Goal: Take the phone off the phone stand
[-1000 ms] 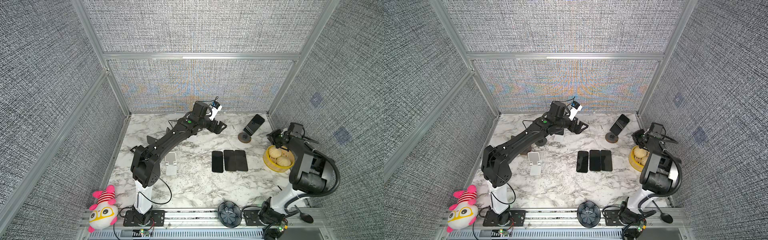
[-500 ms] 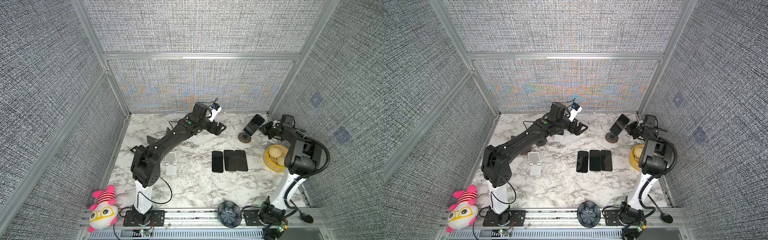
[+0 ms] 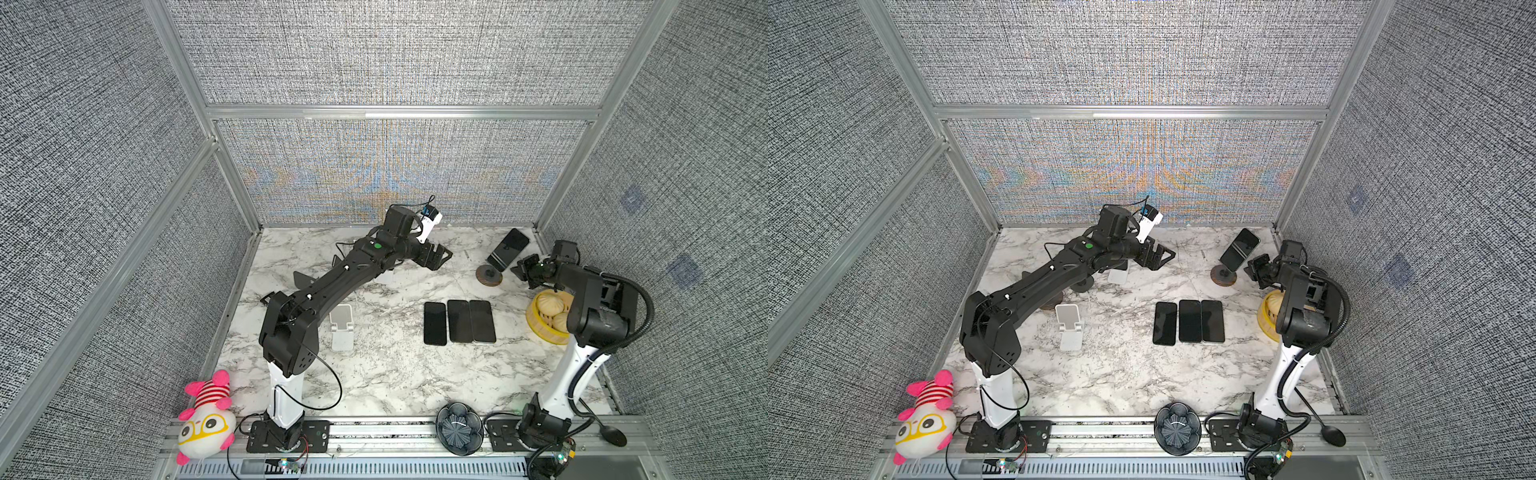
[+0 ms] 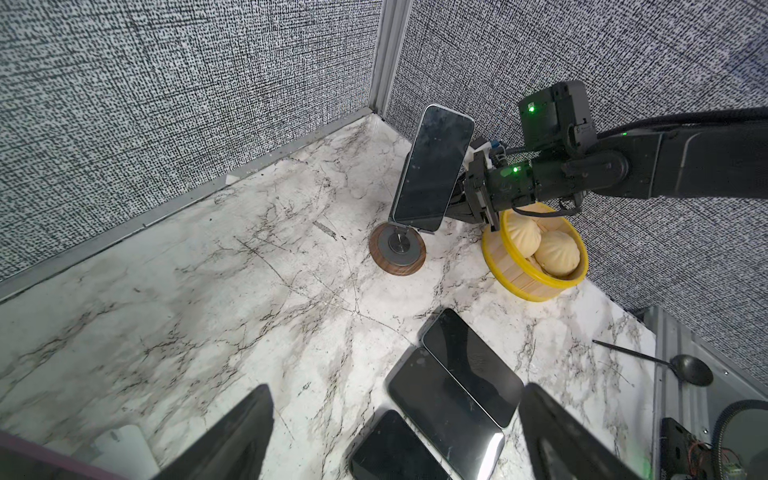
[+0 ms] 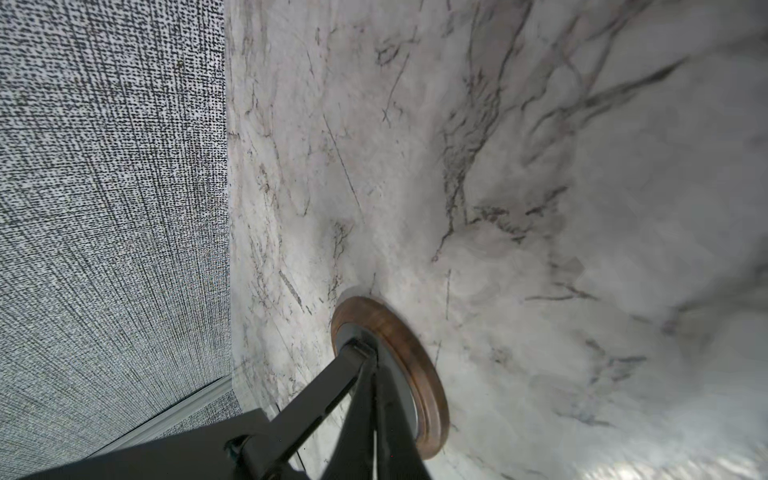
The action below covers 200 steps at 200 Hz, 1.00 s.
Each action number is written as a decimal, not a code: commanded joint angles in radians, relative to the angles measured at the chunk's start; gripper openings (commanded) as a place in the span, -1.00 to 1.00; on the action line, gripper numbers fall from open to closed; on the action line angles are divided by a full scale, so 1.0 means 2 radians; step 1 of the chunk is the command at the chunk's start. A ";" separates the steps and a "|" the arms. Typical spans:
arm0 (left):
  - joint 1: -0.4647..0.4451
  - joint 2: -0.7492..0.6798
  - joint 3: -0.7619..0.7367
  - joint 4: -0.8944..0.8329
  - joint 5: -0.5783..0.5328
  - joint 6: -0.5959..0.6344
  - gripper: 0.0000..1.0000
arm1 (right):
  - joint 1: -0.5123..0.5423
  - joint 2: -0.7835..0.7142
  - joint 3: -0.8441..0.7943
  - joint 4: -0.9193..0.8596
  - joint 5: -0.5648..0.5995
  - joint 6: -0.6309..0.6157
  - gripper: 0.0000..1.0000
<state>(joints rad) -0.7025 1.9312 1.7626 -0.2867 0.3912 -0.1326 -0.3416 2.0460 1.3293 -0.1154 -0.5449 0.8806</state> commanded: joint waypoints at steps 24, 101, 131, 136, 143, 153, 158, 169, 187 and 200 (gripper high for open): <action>0.000 -0.008 -0.006 0.008 -0.004 -0.008 0.87 | 0.009 0.005 -0.011 0.034 0.019 0.026 -0.71; 0.000 -0.014 -0.015 0.009 -0.006 -0.011 0.86 | 0.018 0.025 -0.015 0.058 0.039 0.056 -0.73; 0.000 -0.014 -0.016 0.010 -0.005 -0.011 0.87 | 0.019 0.041 -0.009 0.068 0.030 0.062 -0.87; 0.000 -0.014 -0.015 0.009 -0.005 -0.011 0.87 | 0.019 0.040 -0.008 0.065 0.031 0.060 -0.87; 0.000 -0.014 -0.016 0.008 -0.004 -0.010 0.87 | 0.019 0.041 -0.005 0.061 0.030 0.058 -0.87; 0.000 -0.015 -0.018 0.008 -0.006 -0.010 0.87 | 0.020 0.042 -0.002 0.058 0.029 0.056 -0.87; 0.000 -0.015 -0.019 0.009 -0.007 -0.010 0.87 | 0.020 0.042 -0.002 0.058 0.029 0.055 -0.88; 0.000 -0.016 -0.021 0.011 -0.007 -0.011 0.87 | 0.020 0.044 0.000 0.056 0.029 0.053 -0.88; 0.000 -0.018 -0.025 0.012 -0.008 -0.012 0.87 | 0.021 0.045 0.009 0.040 0.029 0.045 -0.90; 0.000 -0.019 -0.026 0.013 -0.010 -0.011 0.87 | 0.021 0.045 0.015 0.025 0.031 0.043 -0.91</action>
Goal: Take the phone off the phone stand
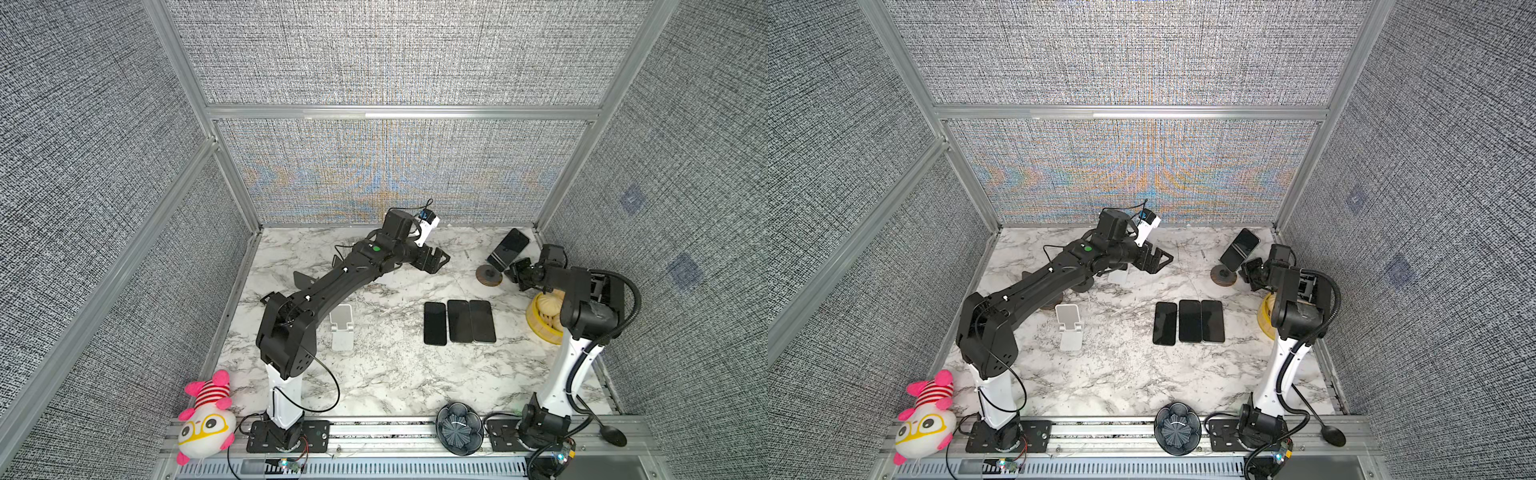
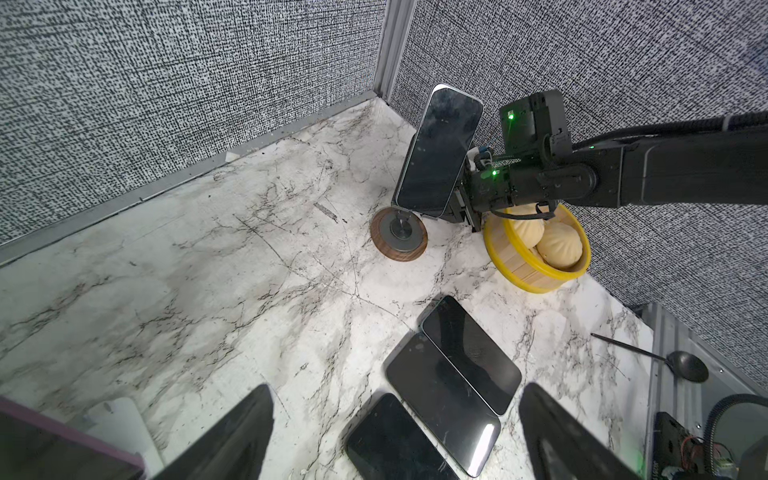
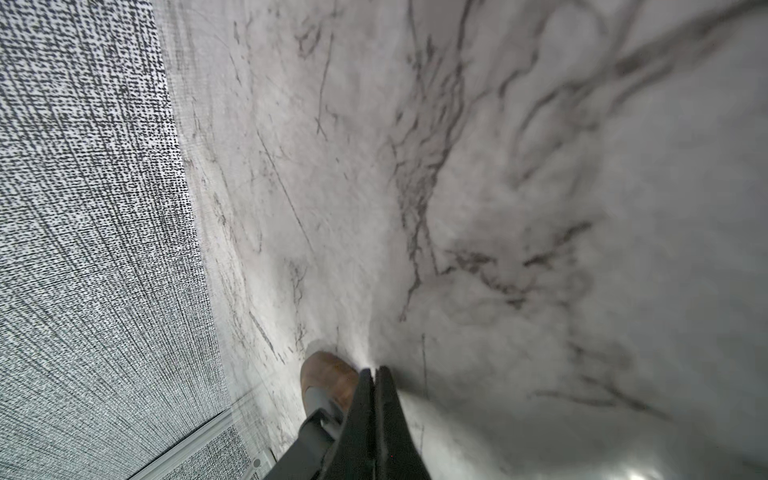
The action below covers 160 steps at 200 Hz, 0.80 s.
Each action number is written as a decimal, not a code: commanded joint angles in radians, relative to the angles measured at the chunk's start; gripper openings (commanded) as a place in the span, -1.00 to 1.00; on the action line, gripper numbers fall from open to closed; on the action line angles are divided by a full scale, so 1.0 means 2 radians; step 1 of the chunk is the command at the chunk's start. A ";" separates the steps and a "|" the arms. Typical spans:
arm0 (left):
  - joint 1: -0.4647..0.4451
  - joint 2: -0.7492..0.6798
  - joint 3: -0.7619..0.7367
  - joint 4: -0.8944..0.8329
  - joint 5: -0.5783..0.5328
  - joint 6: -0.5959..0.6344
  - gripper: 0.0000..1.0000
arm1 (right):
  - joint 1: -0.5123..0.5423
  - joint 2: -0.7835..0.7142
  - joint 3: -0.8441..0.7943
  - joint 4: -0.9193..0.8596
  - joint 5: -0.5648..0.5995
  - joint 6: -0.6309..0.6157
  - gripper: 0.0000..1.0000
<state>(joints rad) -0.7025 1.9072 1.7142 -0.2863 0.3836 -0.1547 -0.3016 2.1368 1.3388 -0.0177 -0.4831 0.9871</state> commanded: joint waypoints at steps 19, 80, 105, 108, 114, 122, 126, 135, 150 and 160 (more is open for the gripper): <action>0.000 -0.010 -0.005 0.013 -0.007 0.001 0.87 | 0.001 -0.004 0.008 -0.027 -0.003 -0.026 -0.94; 0.001 -0.018 -0.013 0.015 -0.010 0.001 0.87 | 0.007 -0.009 0.014 -0.057 0.000 -0.040 -0.97; 0.001 -0.025 -0.019 0.018 -0.014 0.000 0.86 | 0.009 -0.011 0.013 -0.061 -0.003 -0.030 -0.96; 0.000 -0.025 -0.019 0.019 -0.013 0.000 0.86 | 0.009 -0.011 0.013 -0.059 -0.005 -0.027 -0.96; 0.000 -0.026 -0.020 0.019 -0.014 0.001 0.87 | 0.008 -0.011 0.011 -0.055 -0.007 -0.023 -0.96; 0.000 -0.027 -0.020 0.018 -0.014 0.001 0.86 | 0.008 -0.011 0.008 -0.048 -0.006 -0.018 -0.96; 0.001 -0.027 -0.020 0.018 -0.014 0.001 0.87 | 0.008 -0.012 0.006 -0.047 -0.005 -0.018 -0.96; 0.000 -0.028 -0.020 0.017 -0.014 0.002 0.87 | 0.007 -0.018 -0.002 -0.042 0.001 -0.018 -0.92; 0.000 -0.029 -0.020 0.014 -0.016 0.004 0.87 | 0.002 -0.039 -0.032 -0.013 0.009 0.008 -0.85; 0.001 -0.028 -0.021 0.013 -0.018 0.005 0.87 | -0.002 -0.052 -0.047 -0.001 0.014 0.012 -0.84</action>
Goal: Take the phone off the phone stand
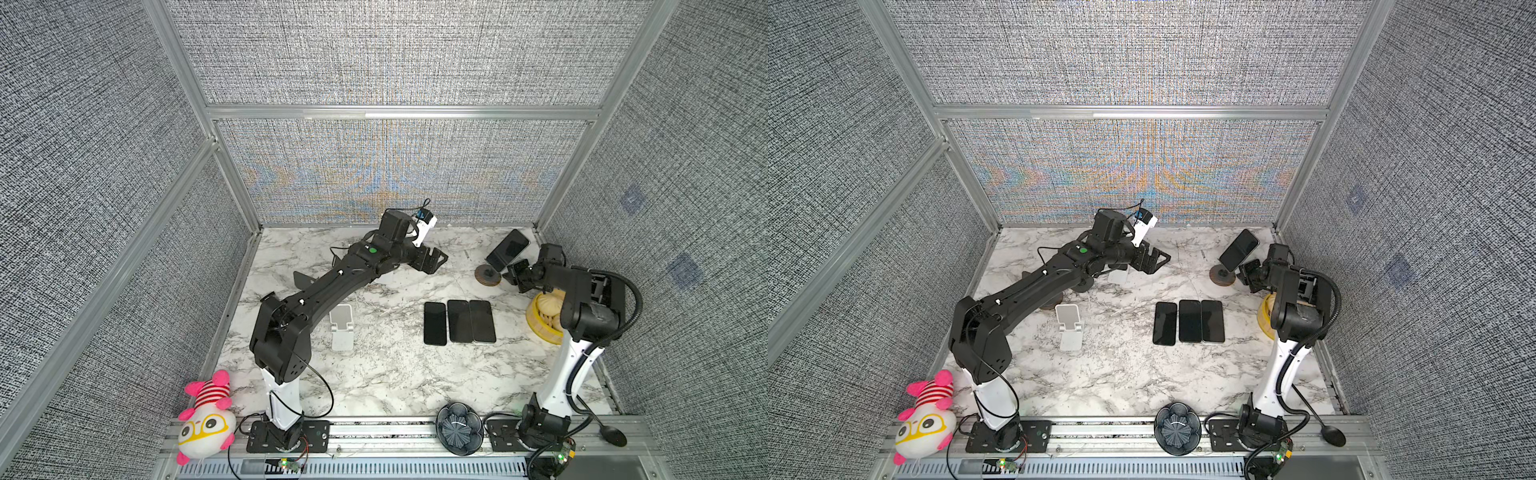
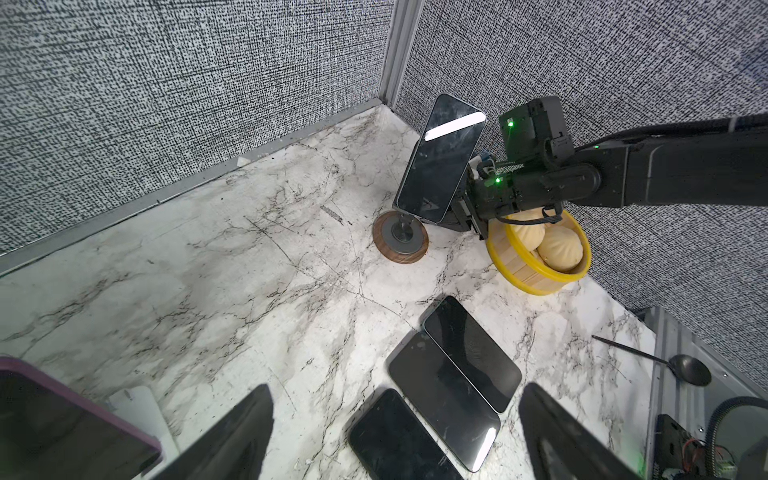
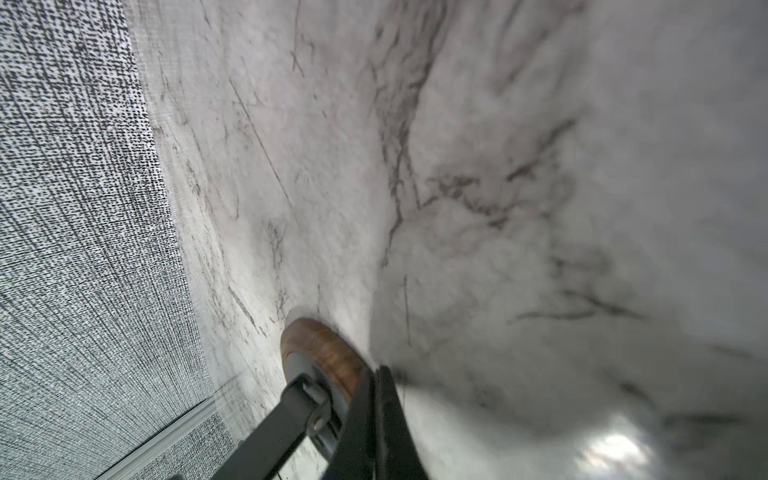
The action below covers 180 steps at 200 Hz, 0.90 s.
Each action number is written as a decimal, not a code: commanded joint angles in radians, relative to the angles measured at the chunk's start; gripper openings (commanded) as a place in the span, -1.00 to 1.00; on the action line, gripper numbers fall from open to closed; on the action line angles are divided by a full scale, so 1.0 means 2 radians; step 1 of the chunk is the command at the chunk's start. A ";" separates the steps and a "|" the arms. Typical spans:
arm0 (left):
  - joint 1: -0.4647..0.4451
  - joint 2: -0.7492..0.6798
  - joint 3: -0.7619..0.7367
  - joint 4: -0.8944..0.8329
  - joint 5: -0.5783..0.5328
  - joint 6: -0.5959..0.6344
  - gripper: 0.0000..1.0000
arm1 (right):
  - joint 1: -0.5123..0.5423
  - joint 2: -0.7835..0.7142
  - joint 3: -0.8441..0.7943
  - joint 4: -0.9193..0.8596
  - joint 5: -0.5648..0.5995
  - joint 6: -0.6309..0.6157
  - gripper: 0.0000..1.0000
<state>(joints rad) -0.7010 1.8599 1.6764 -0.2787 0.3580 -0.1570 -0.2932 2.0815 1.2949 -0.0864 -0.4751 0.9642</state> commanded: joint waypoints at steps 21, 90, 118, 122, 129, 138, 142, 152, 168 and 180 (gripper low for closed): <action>0.000 -0.001 -0.001 0.012 -0.005 0.006 0.87 | -0.008 -0.032 -0.017 0.018 0.003 0.007 -0.83; 0.001 0.003 0.001 0.008 -0.008 0.007 0.87 | -0.019 -0.185 -0.102 -0.010 0.030 -0.048 -0.60; 0.001 0.004 0.002 0.007 -0.004 0.007 0.87 | -0.024 -0.249 -0.124 -0.053 0.030 -0.092 -0.34; 0.001 0.004 0.002 0.007 -0.005 0.007 0.87 | -0.024 -0.255 -0.123 -0.061 0.027 -0.102 -0.29; 0.001 0.003 0.001 0.005 -0.005 0.008 0.87 | -0.024 -0.262 -0.118 -0.070 0.022 -0.125 -0.13; 0.000 0.003 0.002 0.005 -0.006 0.009 0.87 | -0.023 -0.264 -0.107 -0.082 0.004 -0.162 0.17; 0.001 0.002 0.001 0.005 -0.006 0.009 0.86 | -0.022 -0.263 -0.102 -0.087 -0.004 -0.179 0.28; 0.001 0.001 0.000 0.006 -0.006 0.009 0.87 | -0.022 -0.256 -0.085 -0.107 -0.015 -0.215 0.49; 0.001 -0.002 -0.002 0.008 -0.007 0.009 0.87 | -0.020 -0.245 -0.067 -0.124 -0.027 -0.267 0.75; 0.001 -0.003 -0.003 0.010 -0.007 0.009 0.87 | -0.018 -0.233 -0.054 -0.120 -0.040 -0.294 0.83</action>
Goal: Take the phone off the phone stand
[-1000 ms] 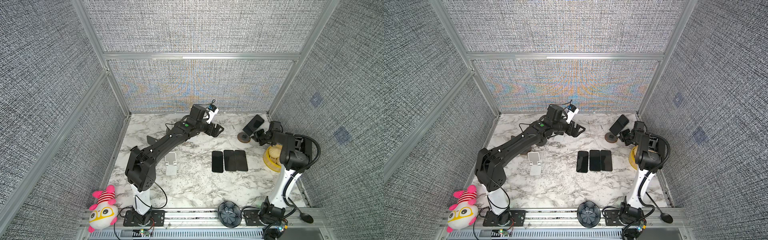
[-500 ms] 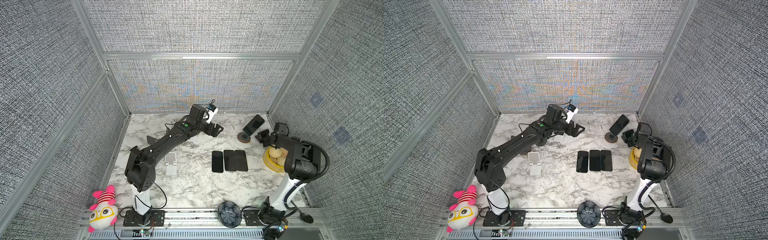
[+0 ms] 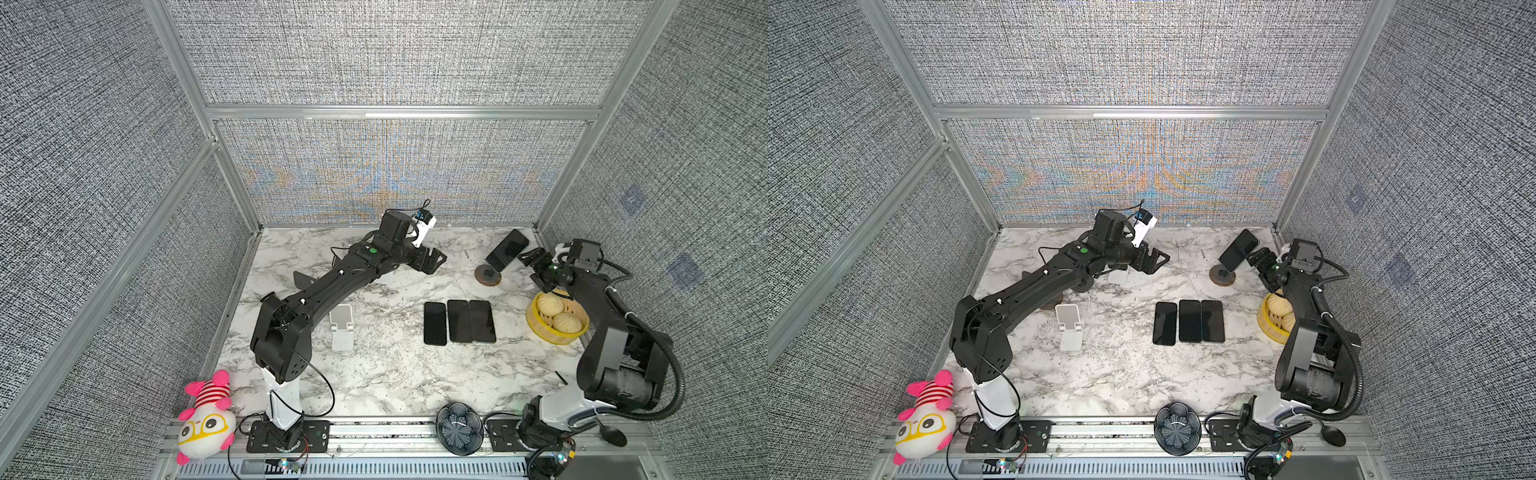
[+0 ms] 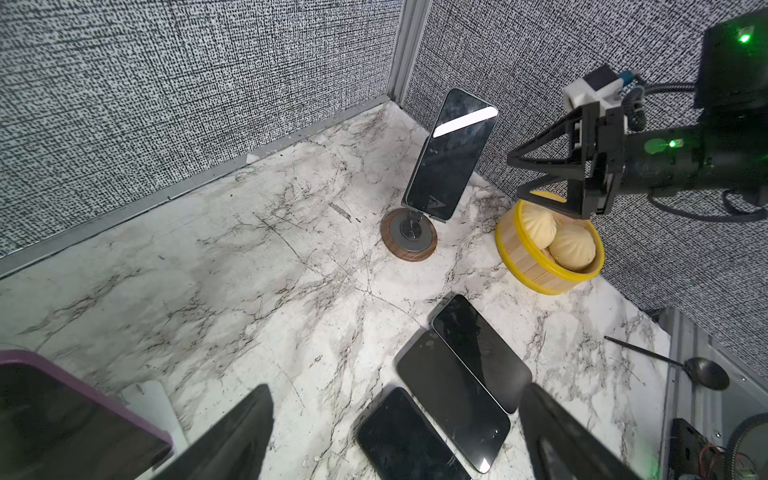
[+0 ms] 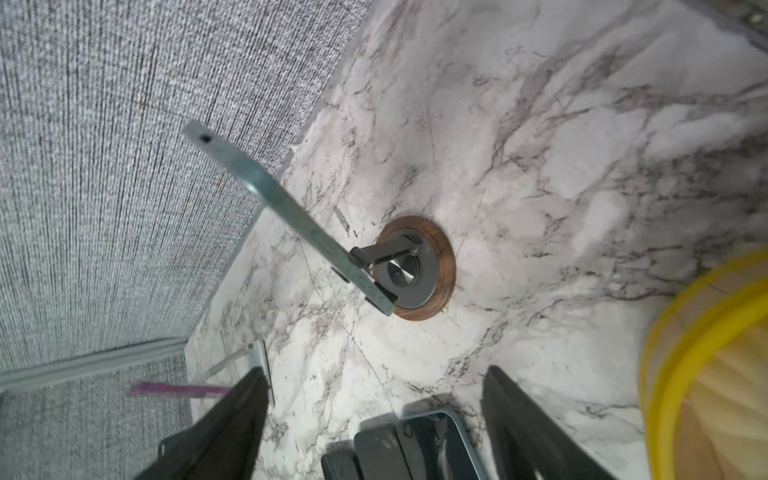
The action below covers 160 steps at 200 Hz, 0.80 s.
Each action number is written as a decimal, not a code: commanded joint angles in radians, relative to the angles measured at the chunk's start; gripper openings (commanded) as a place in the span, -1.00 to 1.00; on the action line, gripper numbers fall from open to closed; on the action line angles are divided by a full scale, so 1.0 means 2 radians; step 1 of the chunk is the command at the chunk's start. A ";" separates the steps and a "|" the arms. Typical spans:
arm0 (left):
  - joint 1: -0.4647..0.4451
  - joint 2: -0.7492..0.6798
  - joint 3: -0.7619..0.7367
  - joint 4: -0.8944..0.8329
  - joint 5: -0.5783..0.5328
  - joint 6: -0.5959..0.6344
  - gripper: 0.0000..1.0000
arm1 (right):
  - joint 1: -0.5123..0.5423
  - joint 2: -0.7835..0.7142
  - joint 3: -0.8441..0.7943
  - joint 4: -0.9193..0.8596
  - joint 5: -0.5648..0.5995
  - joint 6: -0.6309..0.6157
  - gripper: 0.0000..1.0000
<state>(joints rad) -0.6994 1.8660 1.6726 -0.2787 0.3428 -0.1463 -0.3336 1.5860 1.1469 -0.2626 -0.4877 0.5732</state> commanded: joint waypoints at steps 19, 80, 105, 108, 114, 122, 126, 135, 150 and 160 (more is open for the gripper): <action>0.000 -0.004 0.000 0.011 0.004 0.003 0.87 | 0.014 0.043 0.052 -0.040 -0.044 -0.127 0.83; 0.000 -0.002 -0.003 0.011 0.007 0.003 0.87 | 0.048 0.087 0.055 0.025 -0.003 -0.090 0.64; 0.000 -0.005 -0.006 0.009 0.007 0.008 0.87 | 0.050 0.089 0.042 0.049 0.009 -0.078 0.62; 0.000 -0.005 -0.006 0.009 0.007 0.008 0.87 | 0.050 0.089 0.041 0.052 0.009 -0.078 0.62; 0.000 -0.005 -0.006 0.010 0.007 0.009 0.87 | 0.050 0.091 0.038 0.060 0.010 -0.076 0.59; 0.000 -0.005 -0.006 0.010 0.008 0.009 0.87 | 0.051 0.094 0.037 0.070 0.008 -0.073 0.56; 0.000 -0.004 -0.006 0.011 0.009 0.009 0.87 | 0.051 0.097 0.036 0.075 0.006 -0.072 0.54; 0.000 -0.003 -0.006 0.011 0.010 0.009 0.87 | 0.051 0.100 0.035 0.084 0.003 -0.069 0.48; 0.000 -0.003 -0.007 0.011 0.011 0.008 0.87 | 0.054 0.102 0.029 0.097 0.009 -0.066 0.39; 0.000 -0.003 -0.009 0.010 0.011 0.008 0.87 | 0.054 0.102 0.023 0.108 0.013 -0.064 0.35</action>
<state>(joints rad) -0.6994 1.8652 1.6604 -0.2707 0.3508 -0.1383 -0.2295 1.7893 1.2076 -0.1238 -0.4778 0.4252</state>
